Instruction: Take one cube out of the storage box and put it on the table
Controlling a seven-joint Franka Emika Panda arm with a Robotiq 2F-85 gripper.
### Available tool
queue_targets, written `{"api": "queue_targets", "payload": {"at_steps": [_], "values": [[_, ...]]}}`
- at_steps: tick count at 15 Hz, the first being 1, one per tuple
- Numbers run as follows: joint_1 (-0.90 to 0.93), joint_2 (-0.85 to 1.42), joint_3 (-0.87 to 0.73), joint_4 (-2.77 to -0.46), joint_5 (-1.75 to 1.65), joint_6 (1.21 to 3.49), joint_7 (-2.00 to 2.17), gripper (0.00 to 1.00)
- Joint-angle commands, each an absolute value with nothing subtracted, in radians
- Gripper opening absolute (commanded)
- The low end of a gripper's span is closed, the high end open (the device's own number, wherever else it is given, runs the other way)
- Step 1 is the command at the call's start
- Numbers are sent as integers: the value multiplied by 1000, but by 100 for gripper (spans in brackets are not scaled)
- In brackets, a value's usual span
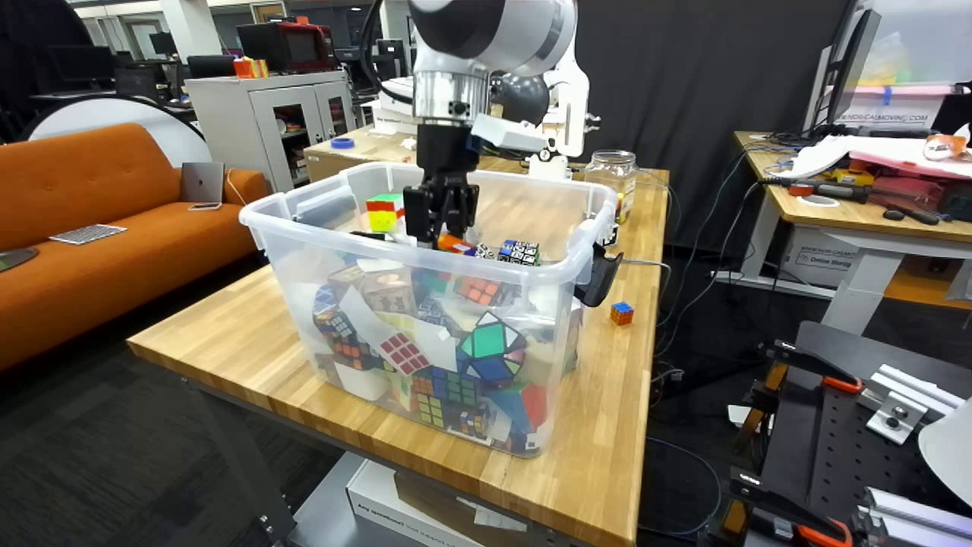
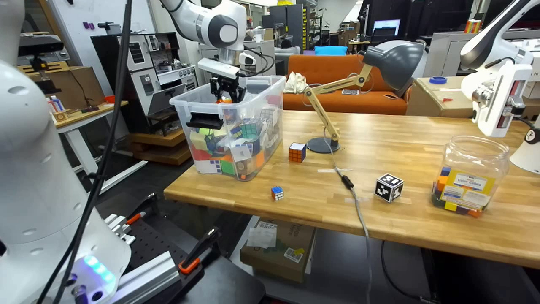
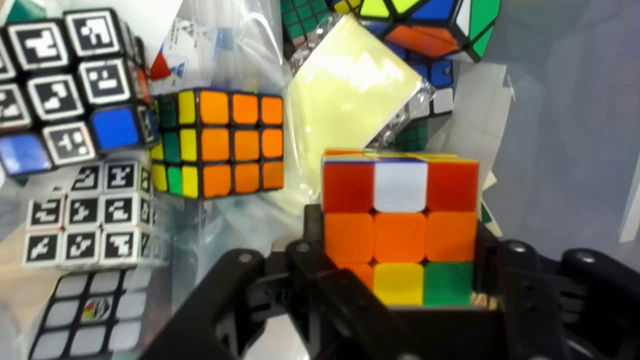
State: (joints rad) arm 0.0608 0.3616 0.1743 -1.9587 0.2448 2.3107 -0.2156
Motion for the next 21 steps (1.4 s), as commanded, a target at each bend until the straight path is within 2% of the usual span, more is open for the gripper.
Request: {"api": "queue_targets", "payload": {"at_steps": [1,10,17,21], "values": [[84,260,135,-2025,153,2435,-148,38],[72,34,2,-2140,-200,2637,313,38],[-9,-50,-38,-2225,-550,2571,871,38],[-32,-27,-42,-2279,-477,2563,986,38]]}}
